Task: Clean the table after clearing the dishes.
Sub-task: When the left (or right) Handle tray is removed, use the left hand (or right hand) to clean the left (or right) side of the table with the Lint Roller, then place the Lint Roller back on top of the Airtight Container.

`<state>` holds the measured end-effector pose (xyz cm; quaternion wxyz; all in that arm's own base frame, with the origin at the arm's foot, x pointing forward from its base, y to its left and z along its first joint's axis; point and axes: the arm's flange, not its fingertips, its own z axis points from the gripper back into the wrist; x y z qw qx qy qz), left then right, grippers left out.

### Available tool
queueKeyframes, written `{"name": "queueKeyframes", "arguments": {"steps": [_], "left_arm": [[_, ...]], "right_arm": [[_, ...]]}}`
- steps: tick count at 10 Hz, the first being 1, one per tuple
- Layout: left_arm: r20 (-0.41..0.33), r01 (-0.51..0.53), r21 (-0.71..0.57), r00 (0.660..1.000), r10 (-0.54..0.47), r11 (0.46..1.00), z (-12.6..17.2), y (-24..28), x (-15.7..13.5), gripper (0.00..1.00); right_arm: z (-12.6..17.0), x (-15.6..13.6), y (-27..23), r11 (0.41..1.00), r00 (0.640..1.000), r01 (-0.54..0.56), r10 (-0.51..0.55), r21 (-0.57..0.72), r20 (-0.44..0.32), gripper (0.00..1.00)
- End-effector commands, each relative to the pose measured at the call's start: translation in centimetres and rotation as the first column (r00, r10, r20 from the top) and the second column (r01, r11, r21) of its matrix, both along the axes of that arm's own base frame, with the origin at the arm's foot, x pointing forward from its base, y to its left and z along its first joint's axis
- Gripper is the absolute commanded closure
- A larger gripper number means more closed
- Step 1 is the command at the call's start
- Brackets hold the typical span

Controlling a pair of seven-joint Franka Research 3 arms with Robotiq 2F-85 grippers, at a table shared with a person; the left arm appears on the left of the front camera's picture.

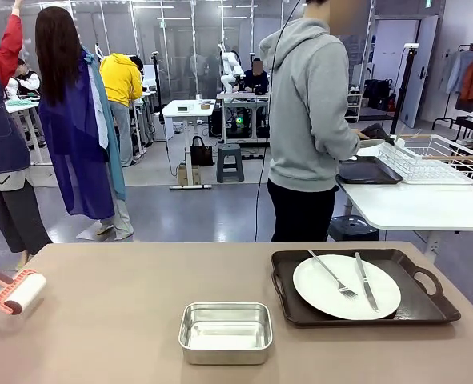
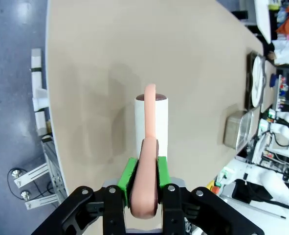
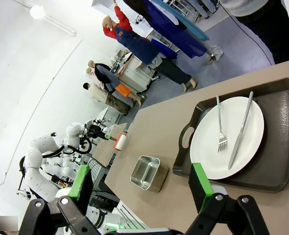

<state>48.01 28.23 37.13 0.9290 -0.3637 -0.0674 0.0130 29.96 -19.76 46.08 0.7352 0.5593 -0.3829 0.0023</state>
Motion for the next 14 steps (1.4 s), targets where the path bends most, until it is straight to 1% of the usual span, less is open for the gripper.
{"name": "queueKeyframes", "arguments": {"steps": [1,2,3,4,5,6,8,9,14], "left_arm": [[-0.006,0.010,0.083,1.000,-0.010,0.997,4.3,-2.3,-2.7,0.78],[0.051,0.024,0.072,0.998,-0.028,0.997,7.9,-3.9,-4.8,0.78],[0.096,0.020,0.087,0.995,-0.029,0.996,10.9,-5.0,-6.6,0.78],[0.122,-0.007,0.131,0.992,-0.010,0.991,13.2,-6.1,-8.6,0.78],[0.154,-0.024,0.150,0.988,0.001,0.988,14.7,-7.3,-10.0,0.78],[0.183,-0.039,0.159,0.983,0.009,0.986,15.5,-8.9,-11.1,0.78],[0.221,-0.062,0.153,0.975,0.027,0.986,15.4,-11.3,-12.0,0.78],[0.191,-0.009,0.136,0.981,-0.017,0.991,17.3,-8.6,-11.2,0.78],[0.191,-0.009,0.136,0.981,-0.017,0.991,17.3,-8.6,-11.2,0.78]], "right_arm": [[0.2,-0.1,0.1,1.000,1.000,-0.004,0.004,0.001,0.006,0.00],[0.2,-0.1,0.1,1.000,1.000,-0.004,0.004,0.001,0.006,0.00],[0.2,-0.1,0.1,1.000,1.000,-0.004,0.004,0.001,0.006,0.00],[0.2,-0.1,0.1,1.000,1.000,-0.004,0.004,0.001,0.006,0.00],[0.2,-0.1,0.1,1.000,1.000,-0.004,0.004,0.001,0.006,0.00],[0.2,-0.1,0.1,1.000,1.000,-0.004,0.004,0.001,0.006,0.00],[0.2,-0.1,0.1,1.000,1.000,-0.004,0.004,0.001,0.006,0.00],[0.2,-0.1,0.1,1.000,1.000,-0.004,0.004,0.001,0.006,0.00],[0.2,-0.1,0.1,1.000,1.000,-0.004,0.004,0.001,0.006,0.00]]}}
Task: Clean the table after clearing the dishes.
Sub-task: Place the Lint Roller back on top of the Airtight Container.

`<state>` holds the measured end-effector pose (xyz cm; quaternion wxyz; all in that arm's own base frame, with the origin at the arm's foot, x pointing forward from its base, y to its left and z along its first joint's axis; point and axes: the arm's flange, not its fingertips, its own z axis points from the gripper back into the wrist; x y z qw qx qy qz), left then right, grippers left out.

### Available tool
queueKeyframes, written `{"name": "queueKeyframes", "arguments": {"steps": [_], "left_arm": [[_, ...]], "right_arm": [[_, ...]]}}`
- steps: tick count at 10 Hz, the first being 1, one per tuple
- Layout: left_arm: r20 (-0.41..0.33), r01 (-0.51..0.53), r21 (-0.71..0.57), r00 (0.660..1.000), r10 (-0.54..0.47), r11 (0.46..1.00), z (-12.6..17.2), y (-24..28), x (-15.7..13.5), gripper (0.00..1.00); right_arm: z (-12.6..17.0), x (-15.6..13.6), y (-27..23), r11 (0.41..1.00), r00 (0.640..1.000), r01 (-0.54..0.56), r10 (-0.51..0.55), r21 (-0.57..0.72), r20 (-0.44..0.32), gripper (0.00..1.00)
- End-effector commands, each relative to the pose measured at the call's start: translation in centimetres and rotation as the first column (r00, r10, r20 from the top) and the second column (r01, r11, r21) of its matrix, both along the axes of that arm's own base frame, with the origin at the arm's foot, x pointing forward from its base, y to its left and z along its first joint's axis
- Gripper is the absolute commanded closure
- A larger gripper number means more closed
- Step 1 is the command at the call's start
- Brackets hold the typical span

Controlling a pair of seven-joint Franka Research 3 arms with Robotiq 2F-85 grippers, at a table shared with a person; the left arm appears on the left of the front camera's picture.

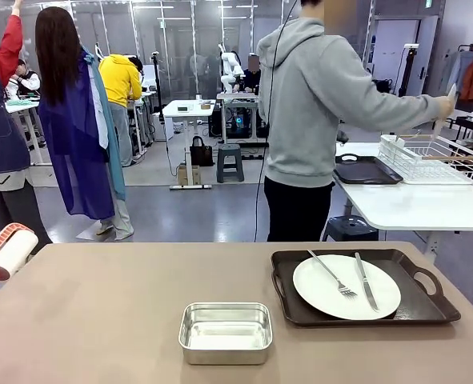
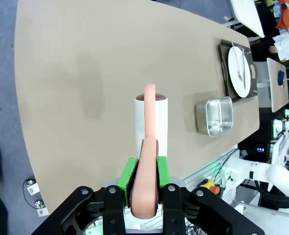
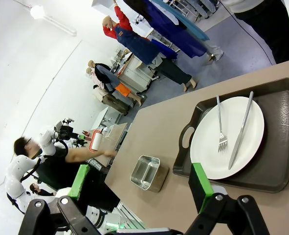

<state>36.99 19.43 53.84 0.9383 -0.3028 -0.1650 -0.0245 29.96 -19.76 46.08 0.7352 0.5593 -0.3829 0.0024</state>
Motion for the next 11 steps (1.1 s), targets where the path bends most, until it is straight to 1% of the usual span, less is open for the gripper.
{"name": "queueKeyframes", "arguments": {"steps": [1,5,6,7,8,9,10,11], "left_arm": [[-0.014,0.011,0.011,1.000,-0.011,1.000,0.5,0.2,-0.1,0.78],[-0.014,0.011,0.011,1.000,-0.011,1.000,0.5,0.2,-0.1,0.78],[0.001,0.003,0.000,1.000,-0.003,1.000,0.0,-0.1,0.1,0.78],[0.074,0.084,0.105,0.993,-0.092,0.991,2.2,-1.7,0.9,0.78],[0.149,0.164,0.202,0.969,-0.196,0.966,4.9,-4.6,1.8,0.78],[0.179,0.264,0.306,0.928,-0.328,0.915,7.6,-8.9,2.7,0.78],[0.159,0.412,0.444,0.838,-0.523,0.796,9.8,-15.7,3.3,0.78],[0.106,0.538,0.533,0.723,-0.683,0.652,10.2,-22.8,3.5,0.78]], "right_arm": [[0.2,-0.1,0.1,1.000,1.000,-0.003,0.003,0.002,0.006,0.00],[0.2,-0.1,0.1,1.000,1.000,-0.003,0.003,0.002,0.006,0.00],[0.2,-0.1,0.1,1.000,1.000,-0.003,0.003,0.002,0.006,0.00],[0.2,-0.1,0.1,1.000,1.000,-0.003,0.003,0.002,0.006,0.00],[0.2,-0.1,0.1,1.000,1.000,-0.003,0.003,0.002,0.006,0.00],[0.2,-0.1,0.1,1.000,1.000,-0.003,0.003,0.002,0.006,0.00],[0.2,-0.1,0.1,1.000,1.000,-0.003,0.003,0.002,0.006,0.00],[0.2,-0.1,0.1,1.000,1.000,-0.003,0.003,0.002,0.006,0.00]]}}
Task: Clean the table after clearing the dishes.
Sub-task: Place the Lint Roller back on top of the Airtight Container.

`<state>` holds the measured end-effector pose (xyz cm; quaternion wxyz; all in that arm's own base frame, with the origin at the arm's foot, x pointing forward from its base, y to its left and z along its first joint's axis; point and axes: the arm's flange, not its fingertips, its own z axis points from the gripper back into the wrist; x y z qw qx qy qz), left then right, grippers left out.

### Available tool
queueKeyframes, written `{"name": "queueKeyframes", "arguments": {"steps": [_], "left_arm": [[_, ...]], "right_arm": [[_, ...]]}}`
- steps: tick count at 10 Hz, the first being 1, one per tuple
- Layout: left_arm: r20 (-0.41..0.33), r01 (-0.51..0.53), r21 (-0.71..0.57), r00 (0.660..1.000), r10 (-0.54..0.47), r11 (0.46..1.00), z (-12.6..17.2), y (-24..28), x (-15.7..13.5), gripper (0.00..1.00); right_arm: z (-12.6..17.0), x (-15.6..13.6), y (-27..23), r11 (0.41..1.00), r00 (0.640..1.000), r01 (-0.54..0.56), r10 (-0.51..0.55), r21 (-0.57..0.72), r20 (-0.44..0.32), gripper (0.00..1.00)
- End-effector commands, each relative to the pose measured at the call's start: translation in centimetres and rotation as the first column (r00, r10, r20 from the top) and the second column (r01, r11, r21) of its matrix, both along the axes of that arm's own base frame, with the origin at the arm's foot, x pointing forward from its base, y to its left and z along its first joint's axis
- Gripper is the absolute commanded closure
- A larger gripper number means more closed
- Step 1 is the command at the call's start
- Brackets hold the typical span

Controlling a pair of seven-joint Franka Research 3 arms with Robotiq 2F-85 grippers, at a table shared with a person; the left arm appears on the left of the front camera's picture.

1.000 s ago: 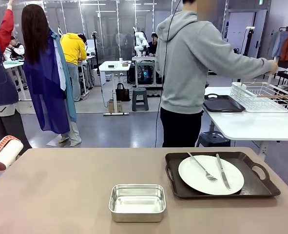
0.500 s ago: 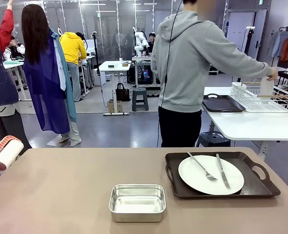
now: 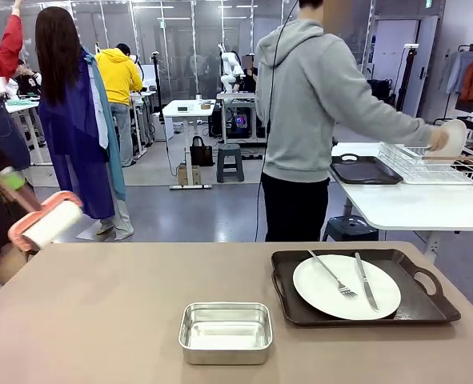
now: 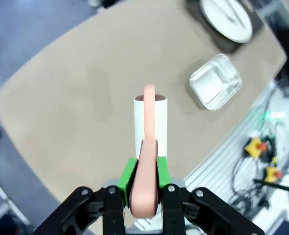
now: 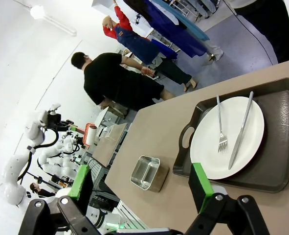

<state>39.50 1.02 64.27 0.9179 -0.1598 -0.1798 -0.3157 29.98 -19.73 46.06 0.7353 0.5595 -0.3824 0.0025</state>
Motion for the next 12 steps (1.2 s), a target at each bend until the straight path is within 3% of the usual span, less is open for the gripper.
{"name": "queueKeyframes", "arguments": {"steps": [1,2,3,5,6,7,9,12], "left_arm": [[0.052,0.356,0.257,0.923,-0.381,0.898,-0.8,-11.3,1.0,0.78],[0.050,0.473,0.314,0.857,-0.512,0.823,-1.1,-17.0,0.9,0.78],[0.017,0.593,0.350,0.770,-0.638,0.725,-1.4,-23.0,0.6,0.78],[-0.054,0.728,0.410,0.621,-0.782,0.550,-3.8,-30.2,-0.1,0.78],[-0.076,0.768,0.416,0.563,-0.823,0.487,-5.1,-32.6,-0.3,0.78],[-0.091,0.779,0.452,0.526,-0.846,0.435,-6.5,-34.7,0.3,0.78],[-0.101,0.803,0.372,0.534,-0.840,0.466,-7.8,-35.9,1.6,0.78],[-0.116,0.793,0.289,0.585,-0.803,0.536,-10.8,-36.3,2.7,0.78]], "right_arm": [[0.2,-0.1,0.1,1.000,1.000,-0.003,0.003,0.002,0.007,0.00],[0.2,-0.1,0.1,1.000,1.000,-0.003,0.003,0.002,0.007,0.00],[0.2,-0.1,0.1,1.000,1.000,-0.003,0.003,0.002,0.007,0.00],[0.2,-0.1,0.1,1.000,1.000,-0.003,0.003,0.002,0.007,0.00],[0.2,-0.1,0.1,1.000,1.000,-0.003,0.003,0.002,0.007,0.00],[0.2,-0.1,0.1,1.000,1.000,-0.003,0.003,0.002,0.007,0.00],[0.2,-0.1,0.1,1.000,1.000,-0.003,0.003,0.002,0.007,0.00],[0.2,-0.1,0.1,1.000,1.000,-0.003,0.003,0.002,0.007,0.00]]}}
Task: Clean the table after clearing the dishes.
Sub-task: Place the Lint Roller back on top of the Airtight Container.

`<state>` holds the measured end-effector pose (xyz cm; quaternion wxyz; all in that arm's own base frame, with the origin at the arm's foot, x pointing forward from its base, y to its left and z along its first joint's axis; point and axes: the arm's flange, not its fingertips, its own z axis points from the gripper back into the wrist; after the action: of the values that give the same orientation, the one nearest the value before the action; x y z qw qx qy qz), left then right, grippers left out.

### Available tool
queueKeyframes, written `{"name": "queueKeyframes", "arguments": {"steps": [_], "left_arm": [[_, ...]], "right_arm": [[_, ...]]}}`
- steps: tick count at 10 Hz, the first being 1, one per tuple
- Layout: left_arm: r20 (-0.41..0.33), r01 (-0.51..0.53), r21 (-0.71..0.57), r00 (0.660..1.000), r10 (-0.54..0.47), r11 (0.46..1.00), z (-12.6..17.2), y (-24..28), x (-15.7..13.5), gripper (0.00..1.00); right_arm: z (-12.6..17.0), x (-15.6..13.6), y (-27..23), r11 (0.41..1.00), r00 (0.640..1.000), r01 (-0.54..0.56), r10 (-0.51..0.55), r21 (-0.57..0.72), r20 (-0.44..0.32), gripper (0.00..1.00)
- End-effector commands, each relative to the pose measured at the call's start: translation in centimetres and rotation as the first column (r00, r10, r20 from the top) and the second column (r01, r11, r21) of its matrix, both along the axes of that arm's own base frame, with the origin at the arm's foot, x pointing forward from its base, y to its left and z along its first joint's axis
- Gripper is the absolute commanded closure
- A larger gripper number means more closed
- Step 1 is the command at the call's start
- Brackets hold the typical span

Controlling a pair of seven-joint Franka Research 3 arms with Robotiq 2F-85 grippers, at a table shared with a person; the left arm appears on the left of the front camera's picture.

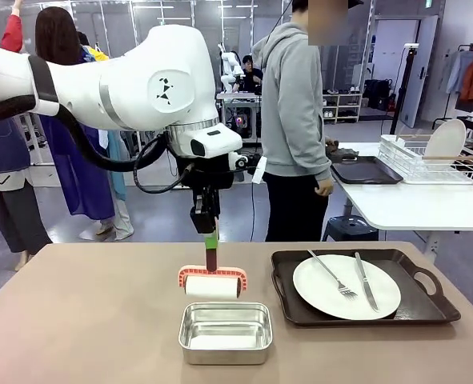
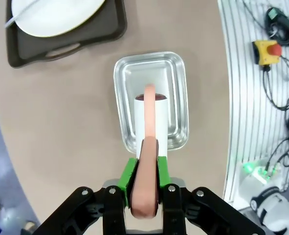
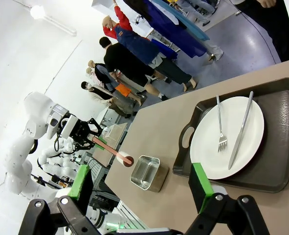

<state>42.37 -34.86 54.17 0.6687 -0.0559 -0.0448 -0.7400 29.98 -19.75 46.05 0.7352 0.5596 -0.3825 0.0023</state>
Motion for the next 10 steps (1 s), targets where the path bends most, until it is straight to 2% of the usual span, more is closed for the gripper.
{"name": "queueKeyframes", "arguments": {"steps": [1,2,4,7,10], "left_arm": [[-0.030,-0.064,-0.039,0.998,0.063,0.997,-2.0,-0.8,0.2,0.78],[-0.050,-0.112,-0.057,0.993,0.110,0.992,-3.5,-1.4,0.8,0.78],[-0.023,-0.141,-0.058,0.990,0.140,0.988,-6.4,-1.6,2.6,0.78],[-0.050,-0.188,0.003,0.981,0.188,0.982,-9.1,-1.3,5.0,0.78],[-0.068,-0.160,0.080,0.984,0.166,0.984,-11.0,-1.2,6.6,0.78]], "right_arm": [[0.2,-0.1,0.1,1.000,1.000,-0.003,0.003,0.001,0.007,0.00],[0.2,-0.1,0.1,1.000,1.000,-0.003,0.003,0.001,0.007,0.00],[0.2,-0.1,0.1,1.000,1.000,-0.003,0.003,0.001,0.007,0.00],[0.2,-0.1,0.1,1.000,1.000,-0.003,0.003,0.001,0.007,0.00],[0.2,-0.1,0.1,1.000,1.000,-0.003,0.003,0.001,0.007,0.00]]}}
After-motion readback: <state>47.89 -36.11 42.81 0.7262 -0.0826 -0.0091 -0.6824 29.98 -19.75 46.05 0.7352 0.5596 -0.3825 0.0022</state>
